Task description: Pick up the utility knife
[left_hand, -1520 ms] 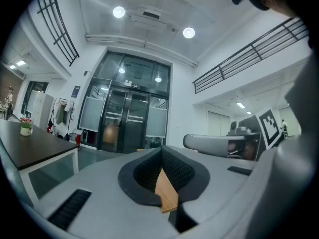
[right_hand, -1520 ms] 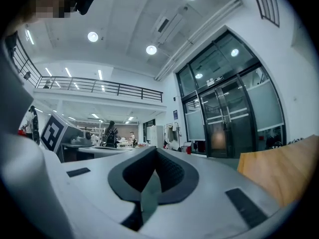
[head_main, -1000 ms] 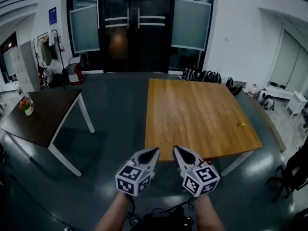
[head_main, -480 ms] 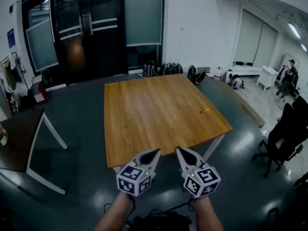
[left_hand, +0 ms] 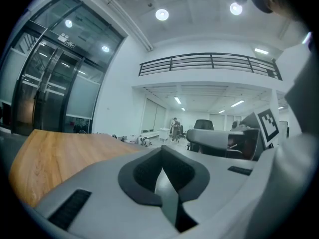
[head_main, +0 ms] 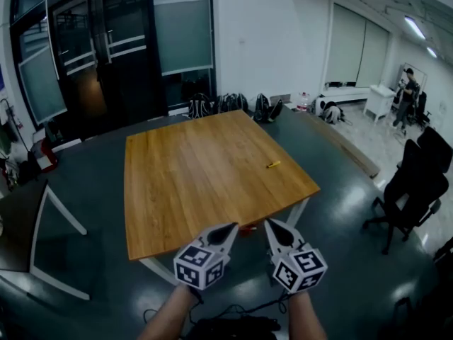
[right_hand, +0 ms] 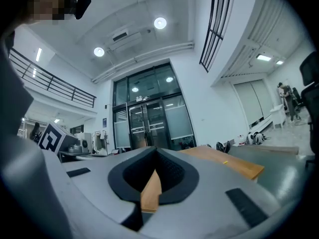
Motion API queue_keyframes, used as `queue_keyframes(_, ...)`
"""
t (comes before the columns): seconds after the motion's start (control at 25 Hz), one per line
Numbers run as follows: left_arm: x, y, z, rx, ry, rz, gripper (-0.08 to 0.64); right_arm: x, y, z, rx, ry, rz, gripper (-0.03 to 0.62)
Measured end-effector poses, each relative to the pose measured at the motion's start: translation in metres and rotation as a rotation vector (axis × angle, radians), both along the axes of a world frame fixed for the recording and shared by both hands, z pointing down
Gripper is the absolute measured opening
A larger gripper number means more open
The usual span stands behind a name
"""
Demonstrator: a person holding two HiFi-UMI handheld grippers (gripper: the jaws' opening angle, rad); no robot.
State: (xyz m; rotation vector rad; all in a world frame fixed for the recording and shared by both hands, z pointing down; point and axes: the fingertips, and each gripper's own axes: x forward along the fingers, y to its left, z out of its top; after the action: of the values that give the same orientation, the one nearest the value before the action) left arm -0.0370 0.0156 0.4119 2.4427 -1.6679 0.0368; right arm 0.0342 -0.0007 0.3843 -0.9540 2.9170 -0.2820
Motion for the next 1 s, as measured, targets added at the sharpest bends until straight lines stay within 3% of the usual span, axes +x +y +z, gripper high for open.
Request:
queue_keyframes(0.4,0.04,-0.084,0.004,-0.013,0.023,0.091,0.006,0.05,-0.073,0.007,-0.024,0.032,0.133,0.011)
queue_keyframes(1.0,0.024,-0.239,0.037,-0.07,0.039,0.216,0.006,0.03,-0.214,0.025,-0.049,0.104,0.283,0.011)
